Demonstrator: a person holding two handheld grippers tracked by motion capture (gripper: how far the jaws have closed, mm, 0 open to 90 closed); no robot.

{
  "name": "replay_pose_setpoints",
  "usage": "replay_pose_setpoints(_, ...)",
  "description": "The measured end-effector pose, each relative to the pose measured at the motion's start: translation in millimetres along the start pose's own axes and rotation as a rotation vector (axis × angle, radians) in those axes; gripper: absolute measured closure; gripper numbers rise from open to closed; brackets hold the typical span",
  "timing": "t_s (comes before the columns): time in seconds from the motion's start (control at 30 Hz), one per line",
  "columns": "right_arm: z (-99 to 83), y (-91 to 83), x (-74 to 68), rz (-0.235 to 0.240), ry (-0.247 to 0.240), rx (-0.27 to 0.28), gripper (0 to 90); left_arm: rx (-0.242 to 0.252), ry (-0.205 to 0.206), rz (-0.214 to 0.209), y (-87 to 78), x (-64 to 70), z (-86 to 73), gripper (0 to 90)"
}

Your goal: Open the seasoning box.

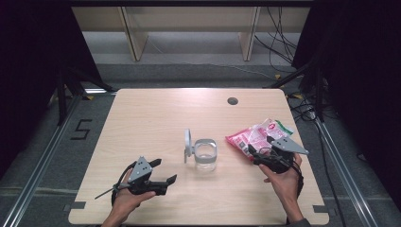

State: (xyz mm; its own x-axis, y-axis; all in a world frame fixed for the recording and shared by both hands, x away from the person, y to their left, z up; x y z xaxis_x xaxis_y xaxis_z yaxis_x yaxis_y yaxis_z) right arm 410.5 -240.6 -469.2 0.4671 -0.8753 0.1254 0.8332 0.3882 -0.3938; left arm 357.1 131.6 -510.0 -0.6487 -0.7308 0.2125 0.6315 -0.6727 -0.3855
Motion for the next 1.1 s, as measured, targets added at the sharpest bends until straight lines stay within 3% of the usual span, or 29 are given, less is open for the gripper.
replay_pose_setpoints(0.1, -6.1, -3.3, 12.8, -0.016, 0.018, -0.004, 21.2, -0.002, 0.001, 0.003, -0.1, -0.2, 0.1, 16.0)
replay_pose_setpoints(0.17, -12.1, -6.6, 18.6, -0.047, 0.042, -0.035, 21.7, -0.006, 0.001, 0.000, 0.3, -0.3, -0.8, 16.1)
replay_pose_setpoints(0.23, -14.7, -6.2, 24.1, -0.056, 0.019, -0.041, 21.6, -0.008, -0.001, 0.004, 0.2, -0.4, -1.0, 16.1)
replay_pose_setpoints(0.27, -18.3, -7.6, 27.1, -0.086, 0.069, -0.051, 21.6, -0.011, 0.004, 0.011, 0.3, -0.9, -1.0, 16.1)
replay_pose_setpoints(0.33, -19.5, -9.9, 29.2, -0.090, 0.091, -0.067, 21.7, -0.010, -0.001, 0.009, 0.8, -1.0, -0.9, 16.1)
replay_pose_setpoints(0.37, -20.3, -9.1, 33.9, -0.096, 0.052, -0.063, 21.8, -0.013, 0.003, 0.012, 0.7, -1.4, -0.8, 16.1)
replay_pose_setpoints(0.4, -21.7, -8.2, 32.6, -0.114, 0.094, -0.066, 21.5, -0.010, -0.001, 0.004, 1.4, -1.1, -0.9, 16.2)
replay_pose_setpoints(0.43, -23.4, -7.7, 35.4, -0.124, 0.081, -0.074, 21.7, -0.015, 0.004, 0.012, 1.0, -1.3, -1.2, 16.2)
replay_pose_setpoints(0.5, -25.9, -7.0, 37.7, -0.110, 0.075, -0.083, 22.0, -0.012, 0.000, 0.006, 1.6, -1.5, -1.3, 16.3)
replay_pose_setpoints(0.53, -27.4, -7.1, 36.1, -0.121, 0.109, -0.100, 22.2, -0.010, -0.006, 0.009, 1.8, -1.5, -1.3, 16.3)
replay_pose_setpoints(0.57, -29.5, -5.4, 40.3, -0.123, 0.070, -0.109, 22.1, -0.005, 0.017, 0.008, 2.0, -2.8, -0.5, 16.3)
replay_pose_setpoints(0.63, -32.4, -4.6, 40.0, -0.133, 0.105, -0.130, 21.4, -0.012, 0.028, 0.004, 1.7, -3.4, -1.0, 16.4)
replay_pose_setpoints(0.7, -35.2, -3.9, 46.2, -0.128, 0.086, -0.138, 21.1, -0.015, 0.027, 0.007, 1.5, -3.5, -1.4, 16.4)
replay_pose_setpoints(0.77, -36.8, -2.0, 49.0, -0.137, 0.104, -0.123, 20.6, -0.020, 0.000, 0.015, 1.8, -3.1, -2.8, 16.5)
replay_pose_setpoints(0.8, -37.4, -2.7, 46.6, -0.139, 0.147, -0.136, 20.0, -0.019, 0.002, 0.014, 2.2, -3.7, -3.0, 16.5)
replay_pose_setpoints(0.83, -38.4, -2.3, 50.3, -0.133, 0.124, -0.141, 19.5, -0.021, -0.004, 0.010, 2.9, -3.7, -3.6, 16.5)
replay_pose_setpoints(0.87, -38.9, -2.1, 47.3, -0.134, 0.180, -0.153, 19.5, -0.022, -0.008, 0.013, 3.4, -3.5, -4.4, 16.5)
replay_pose_setpoints(0.9, -40.6, -0.3, 53.2, -0.145, 0.116, -0.151, 19.5, -0.026, -0.002, 0.015, 3.6, -3.6, -4.9, 16.5)
replay_pose_setpoints(1.03, -41.0, 2.1, 56.0, -0.159, 0.145, -0.141, 18.6, -0.030, -0.004, 0.013, 3.2, -2.7, -5.4, 16.8)
replay_pose_setpoints(1.07, -42.0, 2.4, 57.9, -0.165, 0.130, -0.147, 18.4, -0.026, -0.007, 0.011, 3.2, -2.6, -5.3, 16.8)
replay_pose_setpoints(1.1, -41.7, 3.1, 57.5, -0.157, 0.153, -0.140, 18.5, -0.025, -0.010, 0.013, 3.0, -2.9, -5.3, 16.8)
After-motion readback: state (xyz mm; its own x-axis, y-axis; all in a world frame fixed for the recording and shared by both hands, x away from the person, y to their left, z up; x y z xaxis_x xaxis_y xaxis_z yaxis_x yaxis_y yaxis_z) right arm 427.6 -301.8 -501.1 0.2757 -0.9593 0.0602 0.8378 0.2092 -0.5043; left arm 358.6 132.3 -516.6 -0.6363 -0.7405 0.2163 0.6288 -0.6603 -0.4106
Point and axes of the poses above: each handheld gripper's, and its own axes: y roughly forward along the jaws, z roughly out of its top, x roughly to its right, the point moved 5 cm from there along y, roughly forward along the jaws, and after that the axes turned 9 degrees about -y, right-handed, at the moved point
